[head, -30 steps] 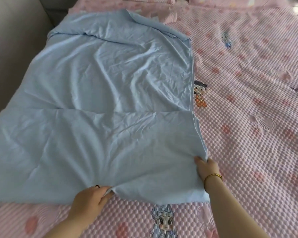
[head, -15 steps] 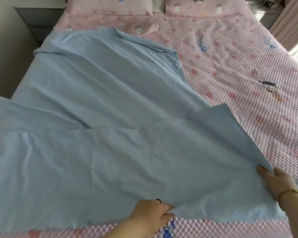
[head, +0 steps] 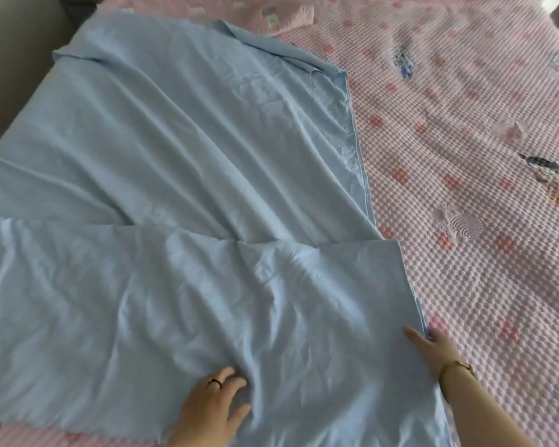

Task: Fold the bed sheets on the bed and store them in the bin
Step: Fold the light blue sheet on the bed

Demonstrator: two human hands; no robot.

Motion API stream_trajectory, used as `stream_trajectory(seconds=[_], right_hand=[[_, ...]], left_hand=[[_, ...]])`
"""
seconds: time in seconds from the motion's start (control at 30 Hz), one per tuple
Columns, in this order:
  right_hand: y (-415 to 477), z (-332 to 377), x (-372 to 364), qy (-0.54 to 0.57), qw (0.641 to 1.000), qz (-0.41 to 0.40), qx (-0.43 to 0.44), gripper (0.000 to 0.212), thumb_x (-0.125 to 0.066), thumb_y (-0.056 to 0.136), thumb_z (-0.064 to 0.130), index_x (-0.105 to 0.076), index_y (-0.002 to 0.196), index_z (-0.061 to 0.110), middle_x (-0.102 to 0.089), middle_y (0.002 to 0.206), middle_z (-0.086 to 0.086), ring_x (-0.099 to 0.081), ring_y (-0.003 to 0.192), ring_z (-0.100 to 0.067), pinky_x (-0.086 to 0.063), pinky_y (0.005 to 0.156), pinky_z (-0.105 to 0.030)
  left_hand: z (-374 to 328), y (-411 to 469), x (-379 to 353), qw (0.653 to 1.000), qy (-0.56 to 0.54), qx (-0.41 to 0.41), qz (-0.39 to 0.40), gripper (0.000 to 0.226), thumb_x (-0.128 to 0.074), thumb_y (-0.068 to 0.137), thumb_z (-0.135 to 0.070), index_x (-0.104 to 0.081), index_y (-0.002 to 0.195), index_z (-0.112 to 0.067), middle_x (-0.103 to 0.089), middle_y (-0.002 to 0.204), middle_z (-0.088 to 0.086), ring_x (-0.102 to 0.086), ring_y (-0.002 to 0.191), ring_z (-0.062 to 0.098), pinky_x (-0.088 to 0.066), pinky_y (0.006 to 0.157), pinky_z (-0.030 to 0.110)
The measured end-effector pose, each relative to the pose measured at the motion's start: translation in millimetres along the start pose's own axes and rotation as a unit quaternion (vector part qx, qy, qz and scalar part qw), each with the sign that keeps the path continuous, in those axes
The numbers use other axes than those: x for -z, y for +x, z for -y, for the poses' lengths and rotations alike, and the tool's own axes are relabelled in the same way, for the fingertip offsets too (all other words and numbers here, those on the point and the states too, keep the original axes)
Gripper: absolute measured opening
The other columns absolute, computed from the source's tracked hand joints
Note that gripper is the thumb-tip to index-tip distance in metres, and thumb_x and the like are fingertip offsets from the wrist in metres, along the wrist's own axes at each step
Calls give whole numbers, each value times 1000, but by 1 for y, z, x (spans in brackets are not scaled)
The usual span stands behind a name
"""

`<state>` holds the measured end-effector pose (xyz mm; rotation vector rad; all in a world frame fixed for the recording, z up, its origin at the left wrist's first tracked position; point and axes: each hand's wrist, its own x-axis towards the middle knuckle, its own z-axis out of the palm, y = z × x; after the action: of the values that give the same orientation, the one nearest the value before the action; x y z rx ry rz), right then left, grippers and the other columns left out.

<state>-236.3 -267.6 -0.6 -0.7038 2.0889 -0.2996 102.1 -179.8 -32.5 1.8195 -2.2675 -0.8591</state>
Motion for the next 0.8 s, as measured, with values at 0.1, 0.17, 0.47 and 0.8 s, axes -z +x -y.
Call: stream_trajectory(seconds=[0.1,0.17,0.47,0.8], right_hand=[[37,37,5,60,997,24,33,23,-59,89,23,-59,82,1,-59,84,-17,-56,78,-29,-47,83,-45],[68,65,4,115,992,53,21,26,-59,87,33,-61,82,7,-62,98,-16,-60,94,-31,-46,94,-48],[141,199,-28,207,955,214,-9,53,-42,91,50,-53,120,7,-68,88,-14,-58,84,-25,-47,71,-38],[198,239,49,-65,930,-272,239,46,-38,85,36,-53,102,-4,-53,114,-34,-50,106,-43,-38,85,-43]], left_hand=[[-7,20,-5,992,-33,23,-117,29,-39,78,-51,-46,96,-29,-49,105,-5,-48,83,12,-37,71,18],[-14,39,-7,987,-45,40,-148,46,-21,93,-56,-48,105,-22,-54,119,-5,-48,90,14,-34,83,10],[-17,156,23,979,54,100,-171,65,-11,93,-60,-42,126,-13,-61,117,23,-42,111,22,-51,75,50],[0,214,-16,976,201,72,-41,89,-28,63,-71,-26,142,-30,-61,122,12,-35,121,27,-9,107,44]])
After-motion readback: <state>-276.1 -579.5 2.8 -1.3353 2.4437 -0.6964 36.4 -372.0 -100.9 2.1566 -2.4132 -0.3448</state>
